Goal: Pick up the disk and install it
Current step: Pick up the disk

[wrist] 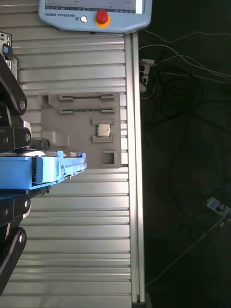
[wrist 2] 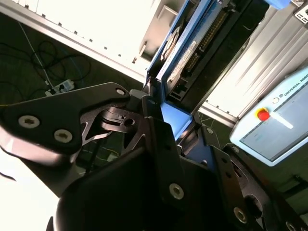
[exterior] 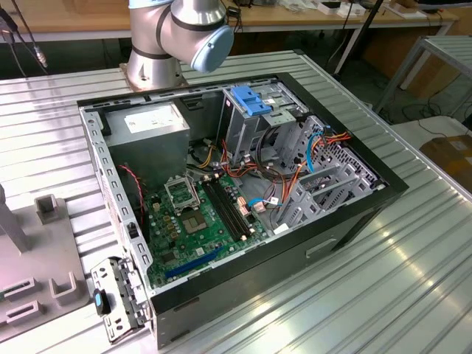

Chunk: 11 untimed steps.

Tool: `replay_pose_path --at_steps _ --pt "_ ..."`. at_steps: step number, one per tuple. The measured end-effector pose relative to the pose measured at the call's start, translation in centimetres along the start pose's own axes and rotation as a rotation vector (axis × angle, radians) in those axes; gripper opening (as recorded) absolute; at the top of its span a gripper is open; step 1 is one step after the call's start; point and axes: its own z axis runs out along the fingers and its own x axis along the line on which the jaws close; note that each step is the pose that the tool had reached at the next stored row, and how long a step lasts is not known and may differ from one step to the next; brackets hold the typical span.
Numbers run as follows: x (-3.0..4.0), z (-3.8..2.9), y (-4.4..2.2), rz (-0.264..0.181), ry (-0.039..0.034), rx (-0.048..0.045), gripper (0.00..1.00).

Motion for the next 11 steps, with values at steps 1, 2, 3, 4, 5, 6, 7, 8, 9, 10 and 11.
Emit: replay_pose_path --at_steps 1,2,3,4,5,6,7,8,9,10,11 --pt "-0.01 0.01 -0.43 0.000 0.0001 -0.0001 0.37" --pt "-0.04 0.04 -1.16 0.000 0.0001 0.0000 0.37" --pt "-0.05 0.06 -1.82 0.000 0.0000 0.0001 0.37" --pt "-0.07 0.08 -2.39 0.000 0.0001 0.0001 0.37" --pt "-0.09 0.08 -2.82 0.000 0.0001 -0.0001 0.37" --pt "-0.10 0.11 -3.37 0.000 0.0001 -0.0001 0.37" --pt "-0.11 0.12 -3.68 0.000 0.0001 0.0000 0.37" --pt "-0.12 0.14 -4.19 0.000 0.0000 0.0001 0.37" --pt "-0.14 0.15 -4.50 0.000 0.0000 0.0000 0.37" --pt "-0.16 0.17 -5.17 0.000 0.0001 0.0000 0.37" --pt "-0.17 0.20 -5.75 0.000 0.0000 0.0000 0.37"
